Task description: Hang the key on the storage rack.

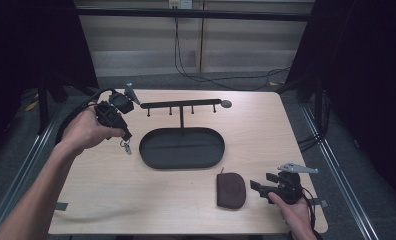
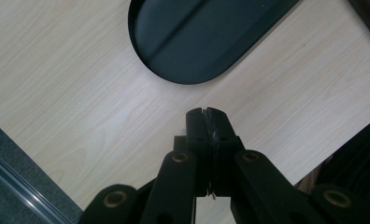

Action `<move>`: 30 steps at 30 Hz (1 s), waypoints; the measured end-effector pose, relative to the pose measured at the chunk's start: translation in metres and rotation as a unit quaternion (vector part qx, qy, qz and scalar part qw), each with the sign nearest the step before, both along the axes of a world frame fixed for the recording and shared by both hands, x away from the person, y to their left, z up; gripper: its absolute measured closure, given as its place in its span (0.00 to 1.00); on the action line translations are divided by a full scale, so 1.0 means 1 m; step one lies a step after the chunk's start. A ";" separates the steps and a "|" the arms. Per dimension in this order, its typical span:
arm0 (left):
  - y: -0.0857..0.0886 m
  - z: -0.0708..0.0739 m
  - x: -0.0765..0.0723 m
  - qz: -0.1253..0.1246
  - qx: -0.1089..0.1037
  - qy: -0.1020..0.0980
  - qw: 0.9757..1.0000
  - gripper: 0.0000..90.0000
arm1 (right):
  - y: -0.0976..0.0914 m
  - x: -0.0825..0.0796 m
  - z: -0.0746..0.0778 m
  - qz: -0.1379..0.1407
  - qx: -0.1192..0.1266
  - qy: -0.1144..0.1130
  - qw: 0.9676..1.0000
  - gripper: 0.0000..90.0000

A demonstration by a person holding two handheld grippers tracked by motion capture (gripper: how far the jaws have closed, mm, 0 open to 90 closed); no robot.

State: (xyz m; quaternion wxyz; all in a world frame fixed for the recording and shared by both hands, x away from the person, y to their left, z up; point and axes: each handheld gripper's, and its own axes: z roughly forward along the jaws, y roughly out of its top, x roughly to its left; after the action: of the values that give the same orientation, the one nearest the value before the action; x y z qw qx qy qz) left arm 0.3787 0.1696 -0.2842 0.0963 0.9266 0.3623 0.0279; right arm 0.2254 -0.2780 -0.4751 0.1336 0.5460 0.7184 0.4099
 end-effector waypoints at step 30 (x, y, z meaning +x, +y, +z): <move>-0.026 0.022 0.041 0.020 -0.015 -0.012 1.000 0.99 | 0.000 -0.001 0.001 0.003 0.002 0.001 1.000 0.26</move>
State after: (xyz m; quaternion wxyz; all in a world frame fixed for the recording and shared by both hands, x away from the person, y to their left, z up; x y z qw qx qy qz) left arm 0.4201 0.1438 -0.2621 0.1135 0.9173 0.3800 0.0353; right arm 0.2243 -0.2775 -0.4745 0.1306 0.5446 0.7193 0.4111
